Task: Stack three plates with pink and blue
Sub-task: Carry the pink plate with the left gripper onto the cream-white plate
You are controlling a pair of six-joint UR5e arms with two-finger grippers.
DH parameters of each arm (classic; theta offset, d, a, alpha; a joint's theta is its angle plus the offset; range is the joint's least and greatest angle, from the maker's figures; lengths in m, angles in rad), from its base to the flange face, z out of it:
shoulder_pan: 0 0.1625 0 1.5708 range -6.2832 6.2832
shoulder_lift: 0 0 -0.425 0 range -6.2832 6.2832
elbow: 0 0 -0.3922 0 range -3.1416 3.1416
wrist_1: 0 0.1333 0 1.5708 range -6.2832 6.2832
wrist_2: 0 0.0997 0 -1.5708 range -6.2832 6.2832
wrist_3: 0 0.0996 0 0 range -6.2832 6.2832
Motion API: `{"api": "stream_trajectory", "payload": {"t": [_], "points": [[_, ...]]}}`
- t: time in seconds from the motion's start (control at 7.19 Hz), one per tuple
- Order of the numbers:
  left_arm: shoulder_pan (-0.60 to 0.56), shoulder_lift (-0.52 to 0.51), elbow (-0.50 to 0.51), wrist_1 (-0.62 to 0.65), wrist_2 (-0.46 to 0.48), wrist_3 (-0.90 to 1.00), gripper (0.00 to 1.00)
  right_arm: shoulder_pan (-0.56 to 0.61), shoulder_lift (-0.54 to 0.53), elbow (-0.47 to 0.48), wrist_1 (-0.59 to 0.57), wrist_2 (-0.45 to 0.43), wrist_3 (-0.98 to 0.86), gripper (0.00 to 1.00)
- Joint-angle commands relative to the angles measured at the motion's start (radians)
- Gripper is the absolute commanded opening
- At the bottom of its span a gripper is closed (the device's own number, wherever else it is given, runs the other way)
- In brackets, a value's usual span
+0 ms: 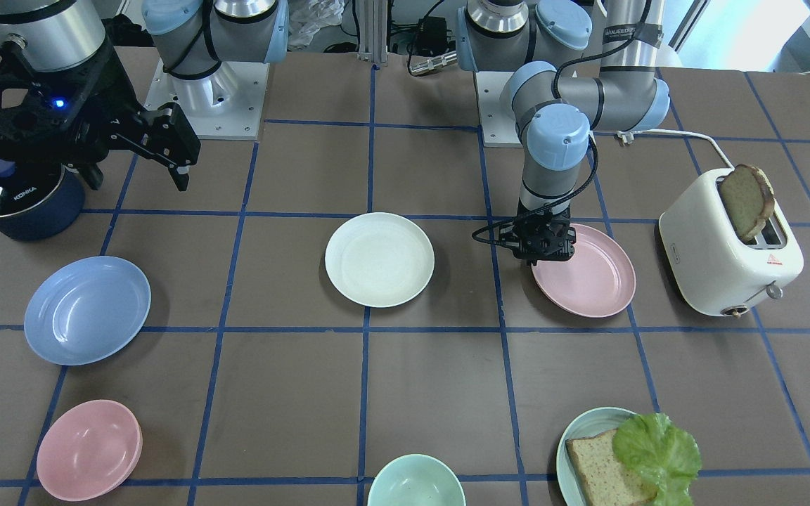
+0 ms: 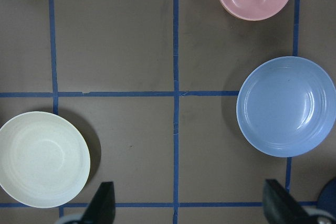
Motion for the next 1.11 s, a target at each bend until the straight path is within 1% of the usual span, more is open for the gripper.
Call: {"api": "stream_trajectory", "payload": {"t": [0.0,0.14,0.42,0.7,0.83,0.97], "points": [[-0.088,0.004,0.056,-0.008,0.094,0.000,0.00,-0.001,0.002,0.001,0.006,-0.004,0.000,1.00],[-0.155,0.003,0.098,-0.019,0.130,0.000,0.00,-0.002,0.002,0.001,0.010,-0.006,-0.001,1.00],[-0.259,-0.011,0.161,-0.022,0.129,-0.008,0.00,-0.003,0.002,-0.001,0.026,-0.009,0.002,1.00],[-0.362,-0.017,0.186,-0.027,0.121,-0.050,0.00,-0.009,-0.001,-0.001,0.036,-0.015,-0.001,1.00],[-0.399,-0.017,0.202,-0.030,0.110,-0.087,0.00,-0.012,-0.003,-0.002,0.044,-0.015,-0.001,1.00],[-0.427,-0.020,0.234,-0.081,0.065,-0.177,0.00,-0.015,-0.008,-0.001,0.059,-0.010,0.009,1.00]]}}
